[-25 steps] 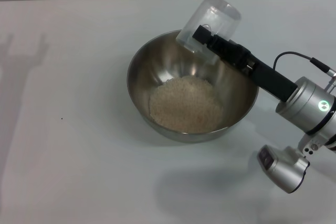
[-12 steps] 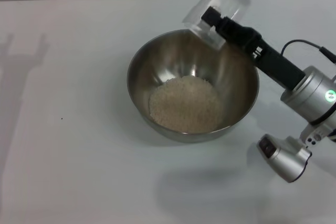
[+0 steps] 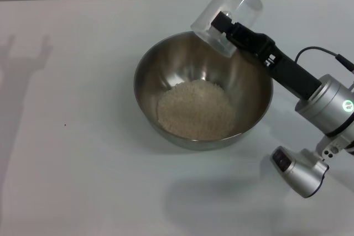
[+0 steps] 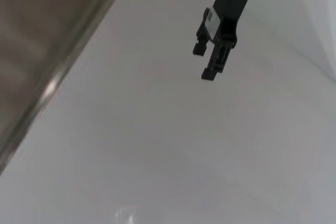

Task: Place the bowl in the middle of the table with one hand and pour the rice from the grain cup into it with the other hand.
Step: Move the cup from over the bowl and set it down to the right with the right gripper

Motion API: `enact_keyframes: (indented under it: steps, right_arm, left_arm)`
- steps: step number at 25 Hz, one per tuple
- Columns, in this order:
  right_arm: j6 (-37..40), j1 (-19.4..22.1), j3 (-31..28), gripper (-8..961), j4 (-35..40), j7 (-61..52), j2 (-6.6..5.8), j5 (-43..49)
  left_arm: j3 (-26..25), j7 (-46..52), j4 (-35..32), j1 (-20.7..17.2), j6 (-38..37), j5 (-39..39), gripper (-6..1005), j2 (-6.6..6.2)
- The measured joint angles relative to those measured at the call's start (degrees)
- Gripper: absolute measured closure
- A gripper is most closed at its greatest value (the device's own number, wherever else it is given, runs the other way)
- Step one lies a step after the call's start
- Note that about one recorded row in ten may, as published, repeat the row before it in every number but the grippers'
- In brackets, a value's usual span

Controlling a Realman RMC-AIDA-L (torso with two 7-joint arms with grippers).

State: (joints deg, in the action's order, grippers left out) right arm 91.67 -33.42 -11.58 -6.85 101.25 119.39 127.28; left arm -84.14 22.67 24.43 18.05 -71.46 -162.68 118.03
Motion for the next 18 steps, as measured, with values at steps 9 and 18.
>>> enact_keyframes:
  steps: [9,18]
  right_arm:
    - [0.8,1.33,-4.07,941,-2.81,-6.58,0.0,-0.51]
    - [2.55,6.16,-15.78,942,-10.79,-29.1,0.14,-0.61]
  left_arm:
    - [0.1,0.0,0.0,-0.21,-0.22,0.0,135,0.0]
    - [0.29,0.0,0.0,-0.37,-0.41,0.0,135,0.0]
